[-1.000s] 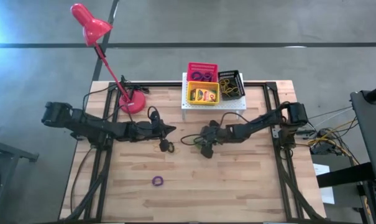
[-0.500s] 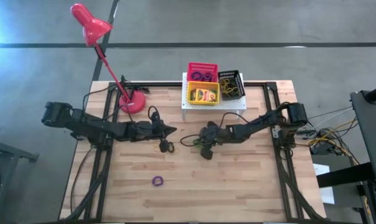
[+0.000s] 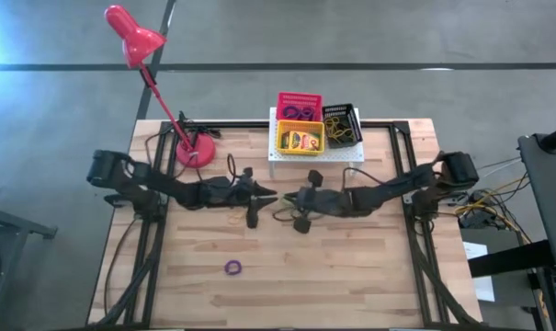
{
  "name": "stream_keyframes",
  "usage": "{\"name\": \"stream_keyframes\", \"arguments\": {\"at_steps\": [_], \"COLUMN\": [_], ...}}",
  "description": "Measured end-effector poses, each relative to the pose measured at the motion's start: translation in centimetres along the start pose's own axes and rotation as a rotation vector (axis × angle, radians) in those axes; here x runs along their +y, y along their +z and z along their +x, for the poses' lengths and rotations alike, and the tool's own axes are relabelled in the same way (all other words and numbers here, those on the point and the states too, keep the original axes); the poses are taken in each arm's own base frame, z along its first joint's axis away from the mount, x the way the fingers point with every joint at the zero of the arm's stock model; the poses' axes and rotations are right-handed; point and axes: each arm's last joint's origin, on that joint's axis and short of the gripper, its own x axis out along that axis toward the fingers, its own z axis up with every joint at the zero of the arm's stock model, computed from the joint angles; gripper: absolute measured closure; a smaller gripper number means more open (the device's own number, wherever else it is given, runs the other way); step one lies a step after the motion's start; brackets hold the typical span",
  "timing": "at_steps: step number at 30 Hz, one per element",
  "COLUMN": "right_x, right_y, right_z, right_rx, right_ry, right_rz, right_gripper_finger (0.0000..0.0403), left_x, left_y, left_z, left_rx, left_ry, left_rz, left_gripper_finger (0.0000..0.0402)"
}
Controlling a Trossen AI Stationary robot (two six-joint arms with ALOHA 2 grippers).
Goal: Pick & Place Office Desk Supplies
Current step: Put the green spring keychain into the red bin on the shelf
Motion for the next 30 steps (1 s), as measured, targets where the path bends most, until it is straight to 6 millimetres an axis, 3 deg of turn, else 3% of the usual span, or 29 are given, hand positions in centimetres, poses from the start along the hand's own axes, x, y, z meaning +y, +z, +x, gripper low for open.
{"name": "stream_keyframes", "arguments": {"at_steps": [6,14,24,30], "right_x": [2.2,4.6,5.3,5.3], "right_y": [1.0,0.1,-0.4,-0.5], "right_z": [-2.6,-4.8,-5.4,-5.4], "right_rx": [-0.071,-0.046,-0.044,-0.041], "right_ry": [-0.082,-0.134,-0.136,-0.139], "right_rz": [-0.126,-0.205,-0.209,-0.214], "right_gripper_finger": [0.0385,0.0385,0.0385,0.0385], "left_x": [0.4,0.5,0.1,0.2], "left_y": [0.0,0.2,1.0,0.5], "left_z": [2.7,5.9,7.1,7.1], "left_rx": [-0.004,0.076,0.099,0.166], "left_ry": [-0.029,-0.258,-0.367,-0.363], "left_rz": [-0.101,-0.200,-0.202,-0.207], "left_gripper_finger": [0.0250,0.0218,0.0236,0.0288]}}
